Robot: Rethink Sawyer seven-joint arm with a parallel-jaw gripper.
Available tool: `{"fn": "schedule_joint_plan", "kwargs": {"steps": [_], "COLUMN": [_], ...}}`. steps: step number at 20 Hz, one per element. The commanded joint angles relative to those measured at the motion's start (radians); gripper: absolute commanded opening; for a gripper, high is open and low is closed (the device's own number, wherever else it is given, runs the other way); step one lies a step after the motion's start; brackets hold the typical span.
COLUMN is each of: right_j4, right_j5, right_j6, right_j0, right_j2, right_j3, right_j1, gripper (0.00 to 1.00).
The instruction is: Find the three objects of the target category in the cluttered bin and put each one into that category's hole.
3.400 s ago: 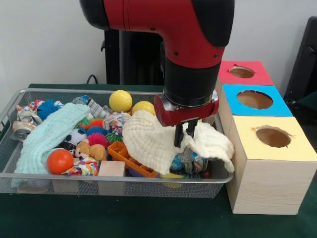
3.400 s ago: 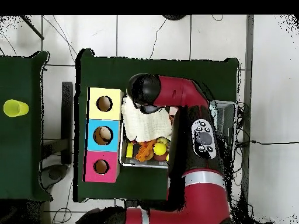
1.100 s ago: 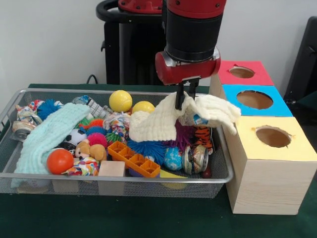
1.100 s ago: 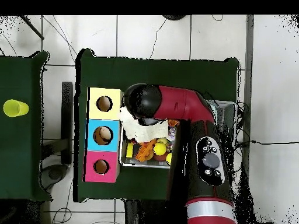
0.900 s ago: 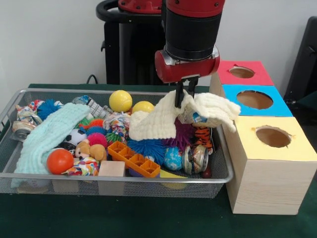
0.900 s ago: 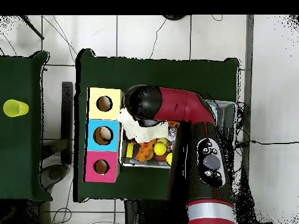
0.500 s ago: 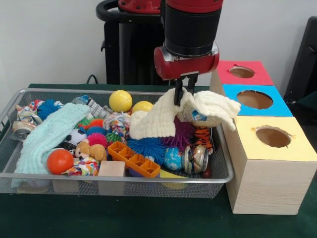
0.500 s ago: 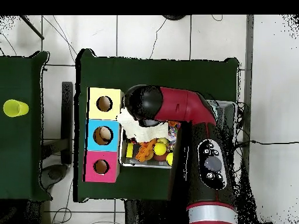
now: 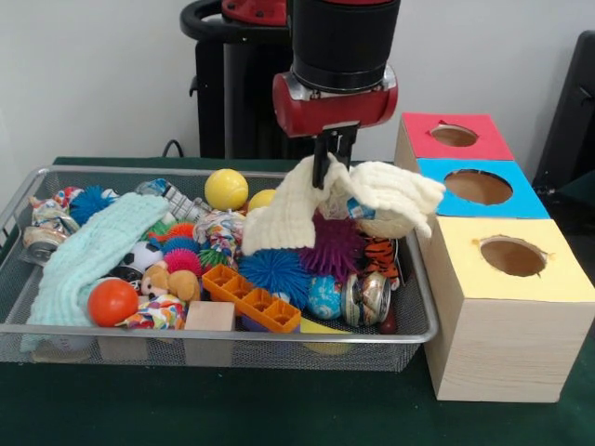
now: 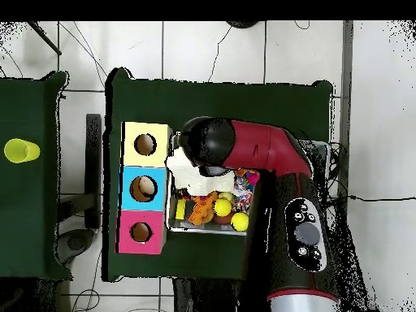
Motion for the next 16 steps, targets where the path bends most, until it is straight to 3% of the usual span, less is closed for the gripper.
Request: {"fn": "schedule_joint_plan", "kwargs": {"steps": [1,16], "right_j4": [-0.052,-0.113], "right_j5": [0.107,0.126], "right_j6": [0.054,-0.009], "right_j0": [-0.037,-0.113], "right_j2": [-0.011,-0.022], "right_j3": [0.049,-0.056], "right_j1": [0.015,0.045], "gripper": [0.0,0.0]}}
